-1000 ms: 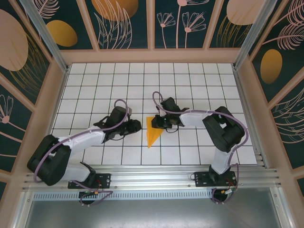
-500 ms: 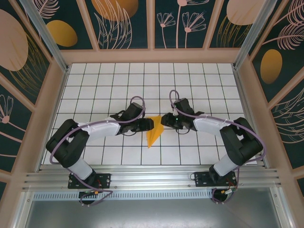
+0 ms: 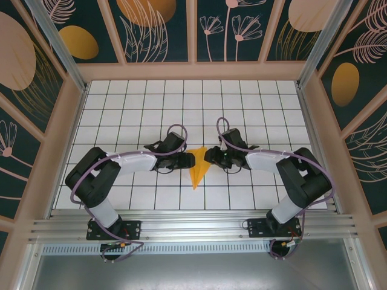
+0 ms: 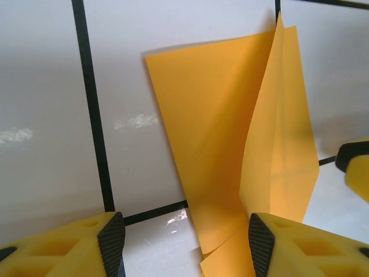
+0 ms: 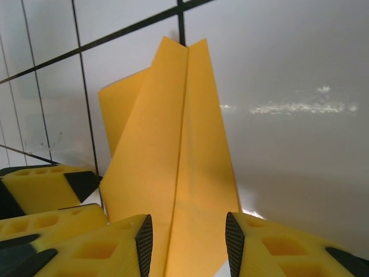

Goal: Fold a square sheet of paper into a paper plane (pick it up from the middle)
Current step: Turn over the paper at the center of the table.

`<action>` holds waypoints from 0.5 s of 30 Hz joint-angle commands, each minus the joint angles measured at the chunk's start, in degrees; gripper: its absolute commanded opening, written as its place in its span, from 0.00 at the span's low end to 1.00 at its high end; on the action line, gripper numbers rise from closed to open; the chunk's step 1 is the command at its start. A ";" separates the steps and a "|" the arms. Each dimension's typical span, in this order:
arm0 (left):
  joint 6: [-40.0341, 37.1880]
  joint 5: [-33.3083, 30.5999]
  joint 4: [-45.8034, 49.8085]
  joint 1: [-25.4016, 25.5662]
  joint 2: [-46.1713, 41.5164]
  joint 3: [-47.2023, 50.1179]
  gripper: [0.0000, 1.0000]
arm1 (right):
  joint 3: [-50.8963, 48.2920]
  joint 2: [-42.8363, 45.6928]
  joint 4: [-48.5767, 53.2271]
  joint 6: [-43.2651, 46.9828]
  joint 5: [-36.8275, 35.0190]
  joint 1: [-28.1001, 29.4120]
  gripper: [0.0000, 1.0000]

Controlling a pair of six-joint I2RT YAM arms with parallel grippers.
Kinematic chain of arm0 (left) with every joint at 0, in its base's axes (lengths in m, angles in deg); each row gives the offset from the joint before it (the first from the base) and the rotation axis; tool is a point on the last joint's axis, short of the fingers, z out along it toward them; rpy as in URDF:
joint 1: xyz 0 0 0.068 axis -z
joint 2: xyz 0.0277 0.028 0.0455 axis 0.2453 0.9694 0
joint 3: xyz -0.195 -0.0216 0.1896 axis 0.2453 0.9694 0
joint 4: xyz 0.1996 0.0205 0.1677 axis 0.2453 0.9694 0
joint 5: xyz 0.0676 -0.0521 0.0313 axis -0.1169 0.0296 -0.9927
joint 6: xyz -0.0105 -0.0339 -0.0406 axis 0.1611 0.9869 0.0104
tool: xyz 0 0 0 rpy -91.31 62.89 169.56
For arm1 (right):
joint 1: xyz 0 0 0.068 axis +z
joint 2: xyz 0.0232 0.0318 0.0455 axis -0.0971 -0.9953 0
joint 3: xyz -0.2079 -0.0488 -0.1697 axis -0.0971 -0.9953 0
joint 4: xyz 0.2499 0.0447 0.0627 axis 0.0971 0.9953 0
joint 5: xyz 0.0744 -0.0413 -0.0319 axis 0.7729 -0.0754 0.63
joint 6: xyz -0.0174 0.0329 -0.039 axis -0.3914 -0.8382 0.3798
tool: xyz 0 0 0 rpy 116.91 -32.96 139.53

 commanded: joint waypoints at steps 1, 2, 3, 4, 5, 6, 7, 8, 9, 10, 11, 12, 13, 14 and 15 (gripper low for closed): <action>0.04 -1.79 0.61 0.35 -2.82 -0.54 0.63 | -0.31 -1.25 0.42 -1.11 -1.78 0.42 0.41; -0.12 -0.98 0.14 0.37 -3.34 -0.31 0.64 | -0.20 -1.29 0.85 -1.09 -2.32 0.57 0.41; -0.28 -0.03 -0.67 0.36 -4.11 0.09 0.66 | -0.17 -1.36 0.99 -1.19 -2.67 0.76 0.42; -0.31 0.89 -1.54 0.43 -4.96 0.46 0.68 | -0.19 -1.36 0.98 -1.26 -2.85 0.96 0.42; -0.25 1.60 -2.30 0.44 -5.70 0.79 0.70 | -0.20 -1.35 0.99 -1.37 -2.97 1.08 0.42; -0.28 2.30 -2.98 0.55 -6.48 1.15 0.75 | -0.18 -1.45 0.94 -1.45 -2.91 1.06 0.42; -0.37 2.76 -3.21 0.53 -6.89 1.29 0.76 | -0.22 -1.62 0.80 -1.54 -2.72 1.15 0.42; -0.71 3.28 -3.07 0.63 -6.90 1.25 0.77 | -0.17 -1.69 0.79 -1.66 -2.73 1.16 0.42; -0.96 3.54 -2.55 0.73 -6.58 0.93 0.79 | -0.24 -1.81 0.68 -1.89 -2.88 1.27 0.42; -1.29 3.55 -1.87 0.84 -5.91 0.58 0.81 | -0.21 -1.79 0.46 -2.10 -2.83 1.29 0.43; -1.40 3.54 -1.26 0.95 -5.11 0.13 0.81 | -0.48 -1.81 -0.04 -2.33 -2.70 1.39 0.43; -1.55 3.40 -0.92 1.17 -4.24 -0.17 0.81 | -0.61 -1.82 -0.45 -2.64 -2.53 1.34 0.43; -1.66 3.53 -0.79 1.26 -3.57 -0.40 0.81 | -0.69 -1.91 -0.48 -2.95 -2.67 1.39 0.43; -1.70 3.58 -0.69 1.49 -2.83 -0.63 0.81 | -0.78 -1.94 -0.56 -3.26 -2.81 1.43 0.43; -1.60 3.40 -0.76 1.67 -2.33 -0.80 0.81 | -0.94 -1.91 -0.84 -3.44 -2.82 1.47 0.43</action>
